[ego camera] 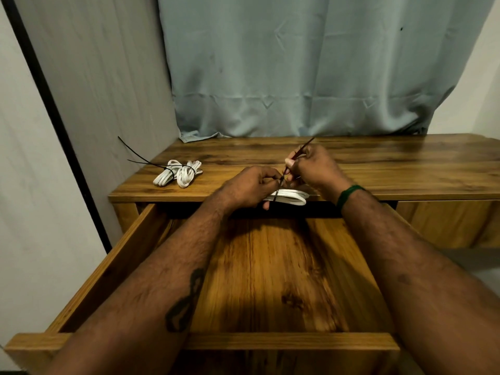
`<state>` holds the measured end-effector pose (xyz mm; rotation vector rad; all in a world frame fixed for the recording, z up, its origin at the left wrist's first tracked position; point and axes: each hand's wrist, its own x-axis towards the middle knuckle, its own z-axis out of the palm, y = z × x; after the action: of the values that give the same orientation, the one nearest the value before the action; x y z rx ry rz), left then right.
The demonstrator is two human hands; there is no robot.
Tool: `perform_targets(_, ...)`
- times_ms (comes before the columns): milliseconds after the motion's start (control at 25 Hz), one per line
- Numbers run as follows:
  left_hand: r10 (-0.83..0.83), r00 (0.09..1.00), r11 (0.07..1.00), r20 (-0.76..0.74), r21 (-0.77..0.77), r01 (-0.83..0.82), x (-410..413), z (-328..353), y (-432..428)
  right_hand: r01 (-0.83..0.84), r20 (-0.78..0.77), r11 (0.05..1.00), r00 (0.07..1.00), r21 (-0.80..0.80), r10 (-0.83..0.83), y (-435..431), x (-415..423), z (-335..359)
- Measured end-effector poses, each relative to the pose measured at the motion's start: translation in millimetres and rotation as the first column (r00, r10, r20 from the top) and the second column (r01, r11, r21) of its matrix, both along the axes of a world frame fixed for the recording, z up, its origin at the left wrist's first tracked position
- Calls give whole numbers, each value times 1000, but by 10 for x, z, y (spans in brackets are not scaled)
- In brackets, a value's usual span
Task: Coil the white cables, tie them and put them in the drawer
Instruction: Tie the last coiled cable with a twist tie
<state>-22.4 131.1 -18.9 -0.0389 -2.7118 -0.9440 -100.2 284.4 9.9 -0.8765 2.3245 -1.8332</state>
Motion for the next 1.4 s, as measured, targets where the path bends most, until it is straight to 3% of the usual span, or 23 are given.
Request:
perform_targets(200,-12,1000,998,2,57,12,20,3,90,92,-65,993,994,80,-86,-44,-43,-53)
perform_targets(360,-18,998,996,-64,90,24,41,27,66,115,-90,992,990,57,-110,-32,-22,-42)
perform_targets(720,102,995,993,-7,-64,-102,11,-17,102,98,-134,993,987,65,-88,-89,-98,-169)
perform_targets(880,83,971,996,226,22,-90,11,41,213,161,-82,983,985,90,-154,-72,-219,-252)
perform_targets(1000,55,901,998,430,-62,-31,-42,38,254,192,-5,979,981,69,-192,-30,-283,-295)
perform_targets(1160,32,866,994,500,-110,27,-84,58,231,238,46,971,970,7,-238,10,-301,-244)
perform_targets(1240,-1,846,996,533,-76,49,-60,60,198,227,54,974,973,1,-226,-21,-278,-246)
perform_targets(1320,-53,859,998,510,51,31,-11,56,176,201,53,977,979,-66,-198,-35,-247,-217)
perform_targets(1400,-35,938,976,346,214,-43,-13,62,129,170,55,968,985,-183,-163,10,-247,-133)
